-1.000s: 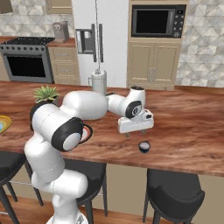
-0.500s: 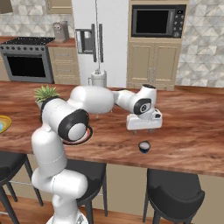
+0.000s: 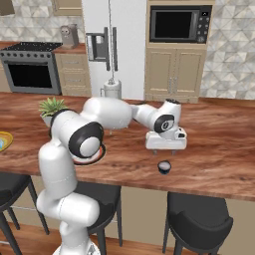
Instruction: Place two yogurt containers on each plate.
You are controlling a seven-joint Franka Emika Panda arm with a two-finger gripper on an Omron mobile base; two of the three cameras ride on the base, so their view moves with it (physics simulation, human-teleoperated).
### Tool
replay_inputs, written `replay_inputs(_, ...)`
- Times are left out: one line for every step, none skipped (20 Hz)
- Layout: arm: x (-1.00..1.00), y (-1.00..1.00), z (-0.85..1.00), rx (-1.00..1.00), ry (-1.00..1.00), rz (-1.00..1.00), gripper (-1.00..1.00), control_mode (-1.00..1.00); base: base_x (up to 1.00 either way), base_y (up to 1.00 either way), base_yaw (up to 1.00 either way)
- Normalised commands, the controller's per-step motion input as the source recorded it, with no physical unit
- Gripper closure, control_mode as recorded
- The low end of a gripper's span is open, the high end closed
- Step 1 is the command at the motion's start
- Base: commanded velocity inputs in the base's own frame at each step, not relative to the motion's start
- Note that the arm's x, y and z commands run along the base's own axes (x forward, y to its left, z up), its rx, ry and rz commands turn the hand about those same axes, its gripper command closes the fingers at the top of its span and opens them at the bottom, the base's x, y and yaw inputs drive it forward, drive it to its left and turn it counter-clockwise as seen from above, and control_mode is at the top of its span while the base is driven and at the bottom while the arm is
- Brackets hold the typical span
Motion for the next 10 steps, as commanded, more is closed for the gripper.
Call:
replay_inputs(0.00,0.00,-0.27,0.00,0.00,0.00,-1.00,-1.00,0.00,0.00,0.00)
replay_inputs(0.00,0.00,-0.36,0.00,0.00,0.00,-1.00,-1.00,0.00,0.00,0.00)
replay_inputs(0.00,-0.06,-0.46,0.00,0.00,0.00,-1.00,-1.00,0.00,0.00,0.00)
replay_inputs(0.00,-0.03,-0.45,0.00,0.00,0.00,-1.00,-1.00,0.00,0.00,0.00)
replay_inputs(0.00,0.00,-0.44,0.00,0.00,0.00,-1.00,-1.00,0.00,0.00,0.00)
replay_inputs(0.00,0.00,-0.42,0.00,0.00,0.00,-1.00,-1.00,0.00,0.00,0.00)
replay_inputs(0.00,0.00,-0.41,0.00,0.00,0.00,-1.00,-1.00,0.00,0.00,0.00)
replay_inputs(0.00,0.00,-0.41,0.00,0.00,0.00,-1.00,-1.00,0.00,0.00,0.00)
replay_inputs(0.00,0.00,-0.35,0.00,0.00,0.00,-1.00,-1.00,0.00,0.00,0.00)
replay_inputs(0.00,0.00,-0.30,0.00,0.00,0.00,-1.00,-1.00,0.00,0.00,0.00)
